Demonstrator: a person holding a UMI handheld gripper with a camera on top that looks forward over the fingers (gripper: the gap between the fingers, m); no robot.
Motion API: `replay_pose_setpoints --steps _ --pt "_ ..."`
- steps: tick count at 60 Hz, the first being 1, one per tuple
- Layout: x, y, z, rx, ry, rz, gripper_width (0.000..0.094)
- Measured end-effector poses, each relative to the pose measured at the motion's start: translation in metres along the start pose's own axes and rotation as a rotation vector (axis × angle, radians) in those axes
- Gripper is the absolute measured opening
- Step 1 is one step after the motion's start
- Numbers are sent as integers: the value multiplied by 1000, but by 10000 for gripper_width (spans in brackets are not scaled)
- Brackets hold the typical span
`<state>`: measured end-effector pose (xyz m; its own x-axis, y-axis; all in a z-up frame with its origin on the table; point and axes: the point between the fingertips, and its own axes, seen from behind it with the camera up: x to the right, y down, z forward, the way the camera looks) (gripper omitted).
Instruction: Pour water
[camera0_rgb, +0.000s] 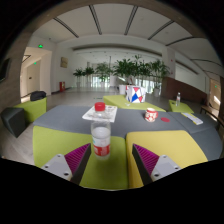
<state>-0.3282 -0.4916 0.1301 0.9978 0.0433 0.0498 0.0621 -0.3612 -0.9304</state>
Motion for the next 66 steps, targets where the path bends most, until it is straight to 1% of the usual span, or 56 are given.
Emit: replay_pose_setpoints --steps 5,11,17,19,22,25,27,29,30,33,34,38,46,50,54,57,58,61,62,66 --pt "-19 -7 33 29 -5 -18 846" --pt "-30 -7 74 37 2 -20 845" --pt "-38 -5 107 43 14 -15 797" --pt "-39 -4 116 45 18 -18 772" --pt "-37 2 135 51 28 -20 700" --pt "-39 0 137 61 21 -25 650" --pt "-39 -1 139 77 17 -30 534" --pt "-41 -4 141 93 7 -30 528" --pt "-41 -5 141 98 3 -31 498" --pt "-44 -6 146 114 -8 -33 459" --pt "-45 -7 146 120 -12 -30 427" --pt "-49 -9 147 130 -36 -33 356" --pt "-56 -18 144 137 -91 -17 350" --pt "-56 -35 139 157 -133 28 350" --pt "-59 -66 134 193 -191 89 347" --pt "-67 -96 139 229 -233 140 348" --pt "-56 -107 137 241 -257 160 347" --pt "-53 -141 137 273 -314 242 347" --pt "-64 -152 138 282 -334 272 348" --pt "-55 -200 142 322 -422 396 347"
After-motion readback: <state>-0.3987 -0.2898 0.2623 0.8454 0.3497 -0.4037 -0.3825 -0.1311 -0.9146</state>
